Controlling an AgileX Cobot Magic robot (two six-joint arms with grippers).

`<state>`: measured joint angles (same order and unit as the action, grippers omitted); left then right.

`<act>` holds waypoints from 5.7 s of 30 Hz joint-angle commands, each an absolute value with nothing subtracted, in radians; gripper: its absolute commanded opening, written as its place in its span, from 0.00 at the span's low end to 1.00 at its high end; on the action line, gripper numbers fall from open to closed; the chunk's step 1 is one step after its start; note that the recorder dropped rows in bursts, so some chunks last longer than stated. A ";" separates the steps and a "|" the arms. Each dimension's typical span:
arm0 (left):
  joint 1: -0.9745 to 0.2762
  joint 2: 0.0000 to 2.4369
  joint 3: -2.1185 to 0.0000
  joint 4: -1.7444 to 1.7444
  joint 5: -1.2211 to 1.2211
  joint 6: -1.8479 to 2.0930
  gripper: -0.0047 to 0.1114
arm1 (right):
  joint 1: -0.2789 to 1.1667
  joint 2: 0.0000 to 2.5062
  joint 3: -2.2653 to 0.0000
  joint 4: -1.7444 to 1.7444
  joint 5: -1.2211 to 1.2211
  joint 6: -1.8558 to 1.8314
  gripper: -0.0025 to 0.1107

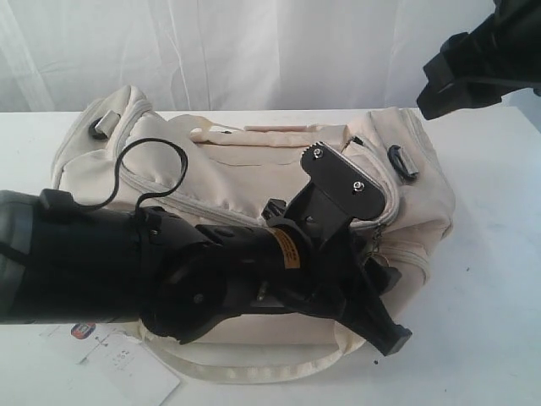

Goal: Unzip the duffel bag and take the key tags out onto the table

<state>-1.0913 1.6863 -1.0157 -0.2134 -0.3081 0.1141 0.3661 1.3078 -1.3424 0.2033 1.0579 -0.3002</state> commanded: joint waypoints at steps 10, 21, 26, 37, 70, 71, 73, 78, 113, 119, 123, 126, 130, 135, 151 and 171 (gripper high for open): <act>-1.094 1.687 -1.013 -0.216 -0.291 0.105 0.25 | 0.360 1.307 -1.339 0.206 1.059 -0.298 0.50; -1.094 1.676 -1.013 -0.216 -0.285 0.105 0.04 | 0.360 1.307 -1.337 0.206 1.066 -0.298 0.50; -1.094 1.645 -1.013 -0.216 -0.278 0.105 0.04 | 0.360 1.307 -1.337 0.206 1.066 -0.298 0.50; -1.090 1.578 -1.013 -0.216 -0.041 0.109 0.04 | 0.360 1.307 -1.337 0.280 1.122 -0.284 0.64; -1.079 1.500 -1.015 -0.216 -0.075 0.112 0.04 | 0.360 1.560 -1.243 0.452 1.093 -0.221 0.16; -1.079 1.500 -1.015 -0.216 -0.072 0.112 0.04 | 0.360 1.560 -1.243 0.452 1.089 -0.221 0.12; -1.079 1.500 -1.015 -0.216 -0.040 0.112 0.04 | 0.360 1.556 -1.245 0.443 1.077 -0.221 0.02; -1.036 1.496 -1.013 -0.219 0.076 0.105 0.04 | 0.359 1.547 -1.245 0.434 1.071 -0.221 0.02; -0.977 1.299 -1.013 0.303 0.532 -0.189 0.04 | 0.359 1.547 -1.245 0.410 1.085 -0.221 0.02; -0.977 1.245 -1.013 0.452 0.618 -0.292 0.04 | 0.359 1.547 -1.245 0.408 1.084 -0.221 0.02; -0.977 1.222 -1.013 0.505 0.693 -0.298 0.04 | 0.359 1.547 -1.245 0.407 1.084 -0.221 0.02; -0.977 1.204 -1.013 0.536 0.722 -0.298 0.04 | 0.359 1.547 -1.245 0.408 1.087 -0.216 0.02; -0.977 1.175 -1.013 0.570 0.774 -0.300 0.04 | 0.359 1.547 -1.245 0.389 1.090 -0.209 0.02; -0.977 1.145 -1.013 0.619 0.832 -0.300 0.04 | 0.359 1.547 -1.245 0.387 1.092 -0.209 0.02; -0.977 1.093 -1.011 0.838 1.010 -0.320 0.04 | 0.359 1.547 -1.245 0.373 1.104 -0.209 0.02; -0.937 1.093 -1.008 1.019 0.953 -0.404 0.04 | 0.359 1.547 -1.245 0.364 1.116 -0.209 0.02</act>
